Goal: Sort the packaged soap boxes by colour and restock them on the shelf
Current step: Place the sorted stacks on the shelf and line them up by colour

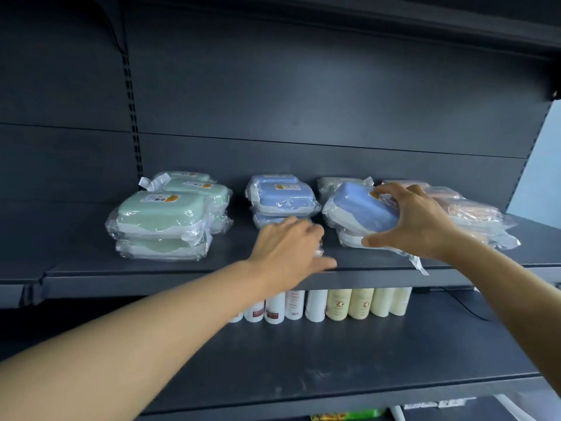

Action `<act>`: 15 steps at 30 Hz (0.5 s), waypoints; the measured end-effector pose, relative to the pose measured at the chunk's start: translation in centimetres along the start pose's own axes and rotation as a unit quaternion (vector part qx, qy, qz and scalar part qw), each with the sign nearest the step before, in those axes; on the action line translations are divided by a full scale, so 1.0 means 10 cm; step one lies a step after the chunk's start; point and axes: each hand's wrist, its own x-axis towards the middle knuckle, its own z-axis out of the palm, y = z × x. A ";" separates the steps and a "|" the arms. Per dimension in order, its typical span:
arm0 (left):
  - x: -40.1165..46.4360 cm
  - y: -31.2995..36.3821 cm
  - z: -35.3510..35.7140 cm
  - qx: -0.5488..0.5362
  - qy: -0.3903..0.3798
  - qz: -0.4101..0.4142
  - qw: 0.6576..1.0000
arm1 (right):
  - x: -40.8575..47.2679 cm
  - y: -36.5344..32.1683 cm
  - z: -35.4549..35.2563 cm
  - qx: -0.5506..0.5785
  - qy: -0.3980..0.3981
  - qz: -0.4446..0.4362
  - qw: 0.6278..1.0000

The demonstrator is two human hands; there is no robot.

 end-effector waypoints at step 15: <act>0.31 -0.60 0.04 -0.064 -0.265 0.111 0.956 | -0.07 0.15 -0.01 0.007 -0.001 0.028 1.000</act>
